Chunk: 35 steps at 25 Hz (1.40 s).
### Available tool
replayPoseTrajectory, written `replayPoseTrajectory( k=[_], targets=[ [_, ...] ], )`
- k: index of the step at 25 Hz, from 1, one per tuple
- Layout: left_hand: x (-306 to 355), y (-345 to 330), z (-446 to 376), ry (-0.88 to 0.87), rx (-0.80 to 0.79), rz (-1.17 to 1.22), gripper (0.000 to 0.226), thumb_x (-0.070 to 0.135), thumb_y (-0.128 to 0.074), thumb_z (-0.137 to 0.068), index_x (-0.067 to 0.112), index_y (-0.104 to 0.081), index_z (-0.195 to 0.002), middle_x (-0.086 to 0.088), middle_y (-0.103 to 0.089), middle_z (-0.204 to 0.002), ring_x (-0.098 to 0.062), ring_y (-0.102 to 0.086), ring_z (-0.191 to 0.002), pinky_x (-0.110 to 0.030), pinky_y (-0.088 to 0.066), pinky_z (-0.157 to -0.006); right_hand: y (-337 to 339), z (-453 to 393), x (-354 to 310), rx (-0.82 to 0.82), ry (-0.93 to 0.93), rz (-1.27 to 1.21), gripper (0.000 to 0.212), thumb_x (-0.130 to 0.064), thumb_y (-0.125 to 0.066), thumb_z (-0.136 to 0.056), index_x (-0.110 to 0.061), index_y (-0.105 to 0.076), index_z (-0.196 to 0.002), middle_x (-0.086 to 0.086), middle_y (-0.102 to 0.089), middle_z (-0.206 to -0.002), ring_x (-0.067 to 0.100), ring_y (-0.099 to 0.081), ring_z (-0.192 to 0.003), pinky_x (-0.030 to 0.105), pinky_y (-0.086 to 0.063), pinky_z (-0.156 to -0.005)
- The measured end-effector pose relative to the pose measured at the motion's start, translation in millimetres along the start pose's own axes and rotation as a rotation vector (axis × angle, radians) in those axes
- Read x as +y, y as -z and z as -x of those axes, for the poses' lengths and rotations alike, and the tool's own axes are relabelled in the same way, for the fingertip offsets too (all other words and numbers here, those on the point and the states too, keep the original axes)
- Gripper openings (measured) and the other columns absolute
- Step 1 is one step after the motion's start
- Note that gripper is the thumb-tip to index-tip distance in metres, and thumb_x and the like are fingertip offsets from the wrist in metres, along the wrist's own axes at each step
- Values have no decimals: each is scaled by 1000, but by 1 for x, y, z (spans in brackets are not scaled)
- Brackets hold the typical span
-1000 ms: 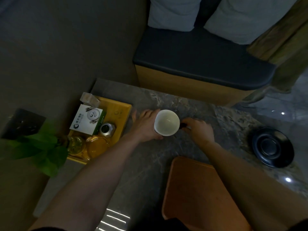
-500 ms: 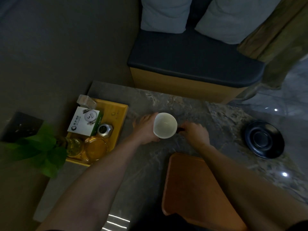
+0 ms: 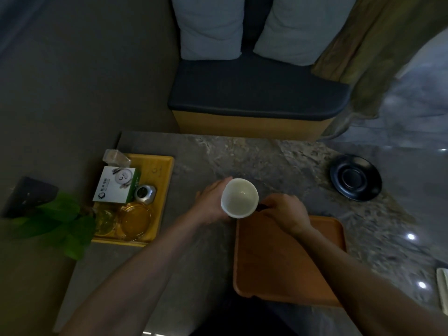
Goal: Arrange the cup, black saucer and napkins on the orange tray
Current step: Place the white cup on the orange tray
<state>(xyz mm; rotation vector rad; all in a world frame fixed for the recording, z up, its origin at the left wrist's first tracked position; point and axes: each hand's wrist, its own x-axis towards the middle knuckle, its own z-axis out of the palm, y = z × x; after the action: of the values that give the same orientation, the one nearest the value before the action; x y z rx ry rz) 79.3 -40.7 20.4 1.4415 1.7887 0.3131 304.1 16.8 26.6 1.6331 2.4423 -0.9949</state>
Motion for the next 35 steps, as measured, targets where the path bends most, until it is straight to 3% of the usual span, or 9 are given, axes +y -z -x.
replayPoseTrajectory(
  k=[5,13,20,27,32,35],
  targets=[
    [11,-18,10,-60,-132,-107,113,46,-84,-67,31,-13,-154,2,-21,-161,-24,-18,-147,-70,-7,-111,-12,45,14,34,-74,-53,19,-30,-73,-79,-36,-73,-97,-13,-74,-93,9,-66,-81,35,-56,-69],
    [15,-43,9,-165,-272,-305,105,50,-75,-75,35,-8,-153,4,-19,-162,-25,-19,-147,-63,-14,-109,-47,90,30,42,-237,-146,11,-31,-75,-78,-29,-66,-83,-5,-71,-84,14,-65,-77,40,-55,-68],
    [14,-49,1,-210,-313,-387,99,54,-70,-78,40,-7,-152,5,-20,-161,-30,-25,-143,-64,-18,-106,-68,99,27,95,-275,-160,12,-33,-72,-80,-25,-66,-86,-2,-70,-85,19,-64,-80,38,-52,-67],
    [12,-52,-6,-220,-338,-434,94,52,-67,-82,42,-4,-151,8,-16,-162,-29,-22,-145,-65,-18,-108,-79,102,25,129,-260,-157,14,-37,-72,-81,-28,-62,-86,-7,-69,-86,9,-59,-74,33,-51,-66],
    [12,-54,0,-223,-298,-398,92,38,-67,-87,41,-3,-152,10,-12,-163,-26,-21,-146,-65,-19,-111,-80,100,23,123,-237,-136,19,-40,-69,-82,-26,-62,-93,-7,-68,-91,13,-62,-81,40,-53,-72],
    [11,-58,9,-142,-238,-250,86,28,-64,-91,36,-5,-154,4,-17,-162,-25,-24,-146,-61,-24,-112,-78,99,24,88,-233,-143,21,-41,-68,-82,-28,-62,-97,-7,-68,-95,13,-63,-86,42,-53,-75]
  ],
)
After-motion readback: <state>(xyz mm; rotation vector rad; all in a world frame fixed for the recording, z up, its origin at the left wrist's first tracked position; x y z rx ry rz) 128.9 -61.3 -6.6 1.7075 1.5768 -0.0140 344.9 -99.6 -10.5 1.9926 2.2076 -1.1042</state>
